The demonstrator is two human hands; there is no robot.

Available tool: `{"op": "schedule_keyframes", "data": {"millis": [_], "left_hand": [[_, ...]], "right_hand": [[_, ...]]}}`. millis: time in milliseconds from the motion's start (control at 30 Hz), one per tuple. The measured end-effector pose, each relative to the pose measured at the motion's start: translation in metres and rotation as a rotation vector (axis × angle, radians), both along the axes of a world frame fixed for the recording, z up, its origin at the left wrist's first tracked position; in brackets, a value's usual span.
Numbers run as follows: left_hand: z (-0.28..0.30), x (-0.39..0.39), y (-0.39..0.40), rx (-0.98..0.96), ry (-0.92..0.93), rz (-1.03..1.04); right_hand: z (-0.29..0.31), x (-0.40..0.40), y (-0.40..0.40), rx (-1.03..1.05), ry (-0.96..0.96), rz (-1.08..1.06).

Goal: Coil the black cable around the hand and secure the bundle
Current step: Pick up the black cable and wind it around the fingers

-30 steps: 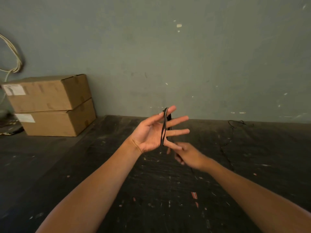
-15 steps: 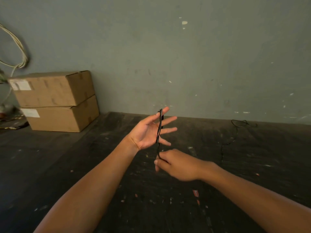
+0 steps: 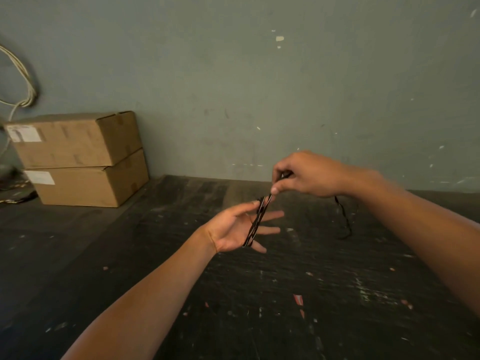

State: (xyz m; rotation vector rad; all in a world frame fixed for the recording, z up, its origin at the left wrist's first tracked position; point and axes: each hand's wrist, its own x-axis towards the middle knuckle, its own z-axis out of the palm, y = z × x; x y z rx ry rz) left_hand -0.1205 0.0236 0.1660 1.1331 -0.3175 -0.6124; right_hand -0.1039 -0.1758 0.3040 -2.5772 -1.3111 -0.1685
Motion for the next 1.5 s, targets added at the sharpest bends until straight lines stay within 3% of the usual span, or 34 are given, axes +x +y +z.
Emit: {"op": "schedule_keyframes", "data": {"millis": [200, 367, 667, 900, 1133, 1333, 1500], "left_hand": [[0.004, -0.005, -0.001, 0.027, -0.02, -0.08], [0.012, -0.009, -0.003, -0.062, -0.023, -0.145], [0.032, -0.012, -0.003, -0.203, -0.124, -0.156], [0.045, -0.004, 0.005, -0.282, -0.128, 0.011], [0.047, 0.011, 0.011, -0.285, -0.127, 0.2], [0.033, 0.015, 0.018, -0.207, -0.094, 0.245], [0.018, 0.014, 0.018, -0.153, -0.06, 0.268]], "right_hand": [[-0.006, 0.028, -0.011, 0.158, 0.003, -0.033], [-0.033, 0.045, -0.012, 0.275, 0.084, -0.05], [-0.138, 0.042, -0.008, 0.501, 0.597, -0.19], [-0.179, 0.002, 0.019, 0.537, 0.83, -0.129], [-0.172, -0.039, 0.044, 0.34, 0.786, -0.031], [-0.129, -0.049, 0.04, 0.206, 0.484, 0.034], [-0.087, -0.048, 0.026, 0.091, 0.371, 0.067]]}}
